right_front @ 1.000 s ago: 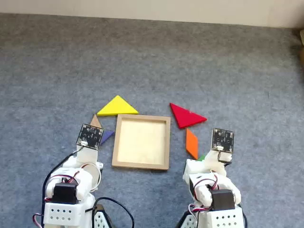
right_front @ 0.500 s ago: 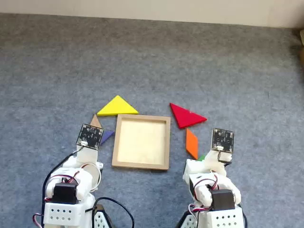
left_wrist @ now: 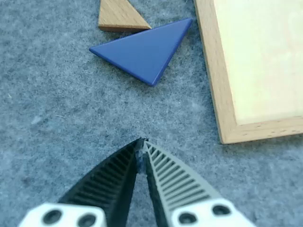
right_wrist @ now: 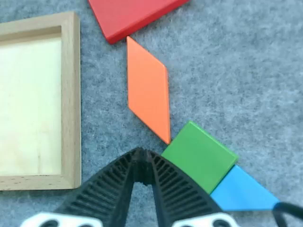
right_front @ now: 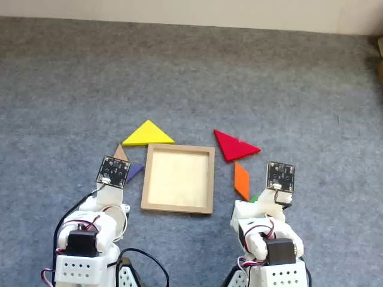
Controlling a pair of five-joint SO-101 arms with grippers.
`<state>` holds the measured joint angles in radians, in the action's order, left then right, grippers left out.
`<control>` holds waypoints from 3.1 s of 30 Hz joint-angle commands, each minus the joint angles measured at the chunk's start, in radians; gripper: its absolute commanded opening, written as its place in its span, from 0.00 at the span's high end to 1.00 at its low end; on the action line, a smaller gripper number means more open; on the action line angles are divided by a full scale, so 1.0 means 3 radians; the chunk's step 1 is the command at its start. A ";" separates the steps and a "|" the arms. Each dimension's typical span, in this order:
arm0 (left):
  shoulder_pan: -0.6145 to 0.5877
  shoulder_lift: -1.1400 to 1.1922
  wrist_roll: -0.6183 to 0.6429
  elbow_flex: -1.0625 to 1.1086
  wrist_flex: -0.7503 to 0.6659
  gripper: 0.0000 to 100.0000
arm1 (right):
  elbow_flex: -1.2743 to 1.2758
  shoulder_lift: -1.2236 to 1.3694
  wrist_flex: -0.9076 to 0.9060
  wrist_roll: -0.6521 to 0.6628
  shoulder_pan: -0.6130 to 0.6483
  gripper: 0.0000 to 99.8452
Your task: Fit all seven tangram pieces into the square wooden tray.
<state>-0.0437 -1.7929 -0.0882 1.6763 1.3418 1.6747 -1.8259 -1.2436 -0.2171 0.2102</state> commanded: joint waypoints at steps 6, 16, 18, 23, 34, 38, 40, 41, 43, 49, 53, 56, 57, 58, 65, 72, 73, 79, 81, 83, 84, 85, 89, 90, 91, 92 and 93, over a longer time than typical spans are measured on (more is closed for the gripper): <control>-0.0033 -0.0064 -0.0005 0.0064 0.0015 1.00 | 0.0499 -0.0038 -0.0023 -0.0031 0.0018 0.99; -0.0033 -0.0064 -0.0005 0.0064 0.0015 1.00 | 0.0499 -0.0038 -0.0023 -0.0031 0.0018 0.99; -0.0033 -0.0064 -0.0005 0.0064 0.0015 1.00 | 0.0499 -0.0038 -0.0023 -0.0031 0.0018 0.99; -0.0033 -0.0064 -0.0005 0.0064 0.0015 1.00 | 0.0499 -0.0038 -0.0023 -0.0031 0.0018 0.99; -0.0033 -0.0064 -0.0005 0.0064 0.0015 1.00 | 0.0499 -0.0038 0.0008 -0.0026 0.0125 0.99; -0.0033 -0.0064 -0.0005 0.0064 0.0015 1.00 | 0.0483 -0.0038 0.0028 -0.0026 0.0023 0.99; -0.0033 -0.0064 -0.0005 0.0064 0.0015 1.00 | 0.0330 -0.0038 0.0197 -0.0026 -0.0125 0.99; -0.0033 -0.0064 -0.0005 0.0064 0.0015 1.00 | 0.0222 -0.0038 0.0284 -0.0015 -0.0228 0.99; -0.0033 -0.0064 -0.0005 0.0064 0.0015 1.00 | 0.0038 -0.0038 0.0499 0.0205 -0.0371 0.99; -0.0033 -0.0064 -0.0005 0.0064 0.0015 1.00 | -0.0243 -0.0033 0.1327 0.1258 -0.0478 0.99; -0.0028 -0.0064 -0.0005 0.0064 0.0015 1.00 | -0.0391 -0.0028 0.1404 0.1289 -0.0437 0.99; -0.0023 -0.0064 -0.0005 0.0064 0.0015 1.00 | -0.0637 -0.0028 0.1404 0.1294 -0.0407 0.99; -0.0018 -0.0064 -0.0005 0.0064 0.0015 1.00 | -0.0739 -0.0023 0.1404 0.1294 -0.0401 0.99; -0.0018 -0.0064 0.0000 0.0064 0.0015 1.00 | -0.0846 -0.0008 0.1404 0.1294 -0.0401 0.99; -0.0018 -0.0064 0.0000 0.0064 0.0020 1.00 | -0.1747 0.1123 0.1404 0.1294 -0.0396 0.99; -0.0018 -0.0069 0.0000 0.0064 0.0020 1.00 | -0.2693 0.2877 0.1394 0.1294 -0.0320 0.99; -0.0018 -0.0069 0.0000 0.0064 0.0020 1.00 | -0.2785 0.3092 0.1394 0.1294 -0.0269 0.98; -0.0018 -0.0069 0.0000 0.0064 0.0020 1.00 | -0.3434 0.4248 0.1107 0.1381 0.0059 0.83; -0.0018 -0.0069 0.0000 0.0064 0.0020 1.00 | -0.3675 0.4580 0.0933 0.1606 0.0161 0.79; -0.0018 -0.0069 0.0000 0.0064 0.0020 1.00 | -0.3884 0.4882 0.0785 0.1765 0.0263 0.77; -0.0018 -0.0069 0.0000 0.0064 0.0020 1.00 | -0.3977 0.5030 0.0744 0.1816 0.0309 0.77; -0.0018 -0.0069 0.0000 0.0064 0.0020 1.00 | -0.4058 0.5173 0.0719 0.1857 0.0350 0.77; -0.0028 -0.0069 0.0000 0.0064 0.0020 1.00 | -0.4386 0.5715 0.0688 0.2036 0.0448 0.77; -0.0028 -0.0069 0.0000 0.0064 0.0020 1.00 | -0.4468 0.5843 0.0688 0.2107 0.0463 0.77; -0.0028 -0.0069 0.0000 0.0064 0.0020 1.00 | -0.4539 0.5951 0.0688 0.2184 0.0463 0.77; -0.0028 -0.0069 0.0000 0.0064 0.0020 1.00 | -0.4611 0.6053 0.0688 0.2261 0.0458 0.77; -0.0028 -0.0069 0.0000 0.0064 0.0020 1.00 | -0.4682 0.6155 0.0688 0.2337 0.0442 0.77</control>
<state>-0.0437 -1.7929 -0.0882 1.6763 1.3418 0.3782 -0.0215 -1.0273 0.4227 0.3391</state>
